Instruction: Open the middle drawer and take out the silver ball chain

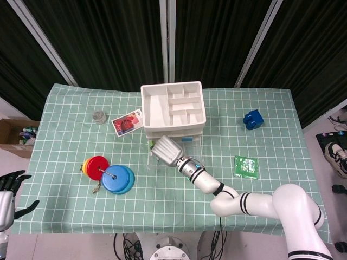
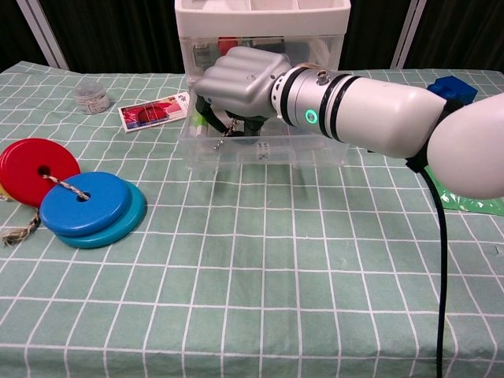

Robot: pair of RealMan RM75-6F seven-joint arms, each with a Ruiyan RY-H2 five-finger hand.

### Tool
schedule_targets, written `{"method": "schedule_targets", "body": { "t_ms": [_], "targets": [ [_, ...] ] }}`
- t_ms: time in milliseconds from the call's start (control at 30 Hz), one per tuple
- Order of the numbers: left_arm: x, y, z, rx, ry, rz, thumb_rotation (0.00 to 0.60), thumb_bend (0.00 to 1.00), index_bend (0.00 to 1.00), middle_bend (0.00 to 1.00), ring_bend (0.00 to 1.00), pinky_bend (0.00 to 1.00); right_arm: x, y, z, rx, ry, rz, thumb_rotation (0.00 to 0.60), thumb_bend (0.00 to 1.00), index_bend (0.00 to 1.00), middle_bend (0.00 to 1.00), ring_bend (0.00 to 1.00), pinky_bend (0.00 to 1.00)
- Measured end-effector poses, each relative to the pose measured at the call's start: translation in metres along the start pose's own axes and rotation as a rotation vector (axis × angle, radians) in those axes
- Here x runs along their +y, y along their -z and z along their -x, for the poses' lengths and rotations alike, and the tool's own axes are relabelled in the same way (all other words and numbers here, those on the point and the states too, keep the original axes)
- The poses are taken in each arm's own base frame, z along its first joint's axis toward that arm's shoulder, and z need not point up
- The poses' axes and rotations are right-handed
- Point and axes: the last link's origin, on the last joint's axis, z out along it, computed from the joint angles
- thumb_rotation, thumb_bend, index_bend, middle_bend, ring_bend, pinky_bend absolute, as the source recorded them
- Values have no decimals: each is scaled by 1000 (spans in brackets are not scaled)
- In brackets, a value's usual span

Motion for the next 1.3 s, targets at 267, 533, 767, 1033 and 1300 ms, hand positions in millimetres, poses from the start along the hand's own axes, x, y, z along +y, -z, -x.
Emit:
{"method": "schedule_targets", "body": {
  "t_ms": [267,533,767,1033,1300],
  "targets": [
    [0,0,-1,4,-2,3,600,40,296,216,179,192,3,5,-4,24,-3,2,600,475,663,937,924,925],
    [1,-1,-4,15,-4,13,600,40,296,216,179,192,12,25,-21,103,-23,16,600,477,666,937,924,926],
    [5,-2,-7,27,-9,30,600,41,296,216,179,192,21,69,-40,192,-92,19,600,477,663,938,924,926],
    [13,-3,-8,32,-7,45,600,40,296,216,179,192,10,144,-15,129,-178,-72,600,477,626,937,922,925],
    [20,-3,-9,35,-7,65,600,40,296,215,180,192,-24,161,28,33,-159,-173,600,477,535,937,915,921]
  ]
}}
